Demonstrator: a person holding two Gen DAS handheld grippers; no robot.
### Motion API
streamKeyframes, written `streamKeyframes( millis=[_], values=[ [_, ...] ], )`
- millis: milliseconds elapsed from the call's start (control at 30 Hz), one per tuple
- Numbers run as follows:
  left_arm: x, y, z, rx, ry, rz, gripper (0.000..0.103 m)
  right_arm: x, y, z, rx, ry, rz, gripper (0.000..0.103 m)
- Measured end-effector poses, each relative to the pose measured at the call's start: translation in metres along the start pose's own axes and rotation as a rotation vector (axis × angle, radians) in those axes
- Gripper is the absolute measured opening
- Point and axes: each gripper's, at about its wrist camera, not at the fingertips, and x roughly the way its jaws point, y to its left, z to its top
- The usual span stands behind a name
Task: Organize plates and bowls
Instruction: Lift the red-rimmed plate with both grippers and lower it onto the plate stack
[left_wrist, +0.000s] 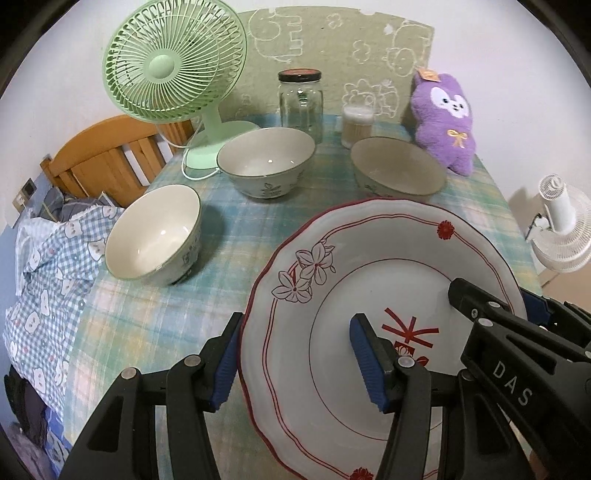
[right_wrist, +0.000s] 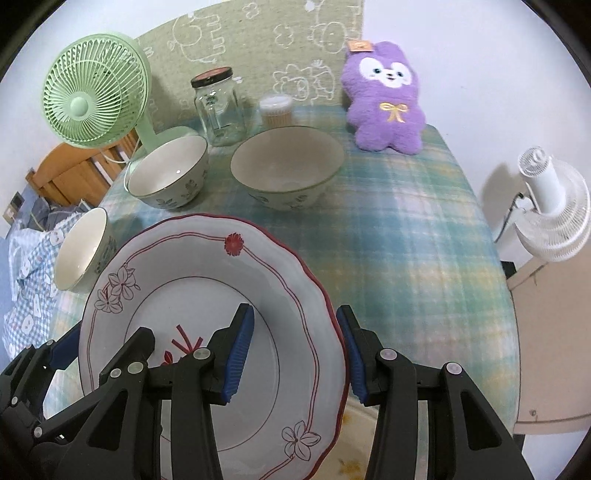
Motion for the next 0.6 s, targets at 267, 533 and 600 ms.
streamKeyframes(
  millis=[267, 533, 600],
  values=[
    [-0.025, -0.01, -0.023, 0.022, 0.005, -0.031, 0.058, -0.032, -0.012, -0.03, 0.026, -0.013, -0.032, 0.05],
    [-0.035, -0.019, -0.045, 0.074, 0.013, -0.069, 0.059, -0.05, -0.023, -0.062, 0.068, -0.011, -0.062, 0.05],
    [-0.036, -0.022, -0.05, 0.09, 0.018, -0.081, 0.059, -0.052, -0.025, -0.069, 0.08, -0.007, -0.073, 0.05]
  ],
)
